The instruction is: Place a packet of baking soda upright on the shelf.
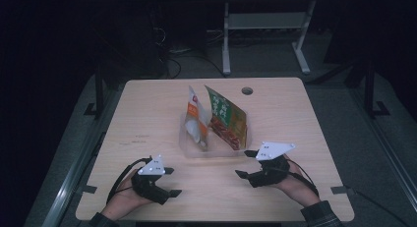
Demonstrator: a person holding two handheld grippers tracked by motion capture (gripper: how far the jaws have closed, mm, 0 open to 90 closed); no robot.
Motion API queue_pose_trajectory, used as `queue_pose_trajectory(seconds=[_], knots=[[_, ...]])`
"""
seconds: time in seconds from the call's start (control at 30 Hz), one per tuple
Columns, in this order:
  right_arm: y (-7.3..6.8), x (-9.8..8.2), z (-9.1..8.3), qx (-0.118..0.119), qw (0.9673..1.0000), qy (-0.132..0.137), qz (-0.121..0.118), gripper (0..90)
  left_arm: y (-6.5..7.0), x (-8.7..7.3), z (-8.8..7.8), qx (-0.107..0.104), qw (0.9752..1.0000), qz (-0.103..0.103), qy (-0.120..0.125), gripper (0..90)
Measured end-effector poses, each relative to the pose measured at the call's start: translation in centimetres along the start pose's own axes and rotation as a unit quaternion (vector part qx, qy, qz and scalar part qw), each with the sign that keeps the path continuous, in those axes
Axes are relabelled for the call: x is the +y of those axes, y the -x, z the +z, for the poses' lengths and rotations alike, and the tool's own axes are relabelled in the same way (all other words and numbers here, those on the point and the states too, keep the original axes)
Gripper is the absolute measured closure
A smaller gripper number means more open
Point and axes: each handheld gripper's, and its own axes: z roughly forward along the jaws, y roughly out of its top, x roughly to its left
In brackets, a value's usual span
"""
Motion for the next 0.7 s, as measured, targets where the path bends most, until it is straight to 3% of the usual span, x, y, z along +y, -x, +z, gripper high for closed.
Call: queue_pose_trajectory(seconds=[0.47,0.7], knots=[[0.9,-4.3,-1.8,-0.041,0.9979,-0.05,0.005,25.6,-0.2,-0.3,0.3,0.0,0.9997,0.014,-0.022,19.9],[1.0,-4.7,-2.1,-0.05,0.9974,-0.052,0.006,24.8,-0.2,-0.3,0.5,0.0,0.9998,0.01,-0.019,19.9]])
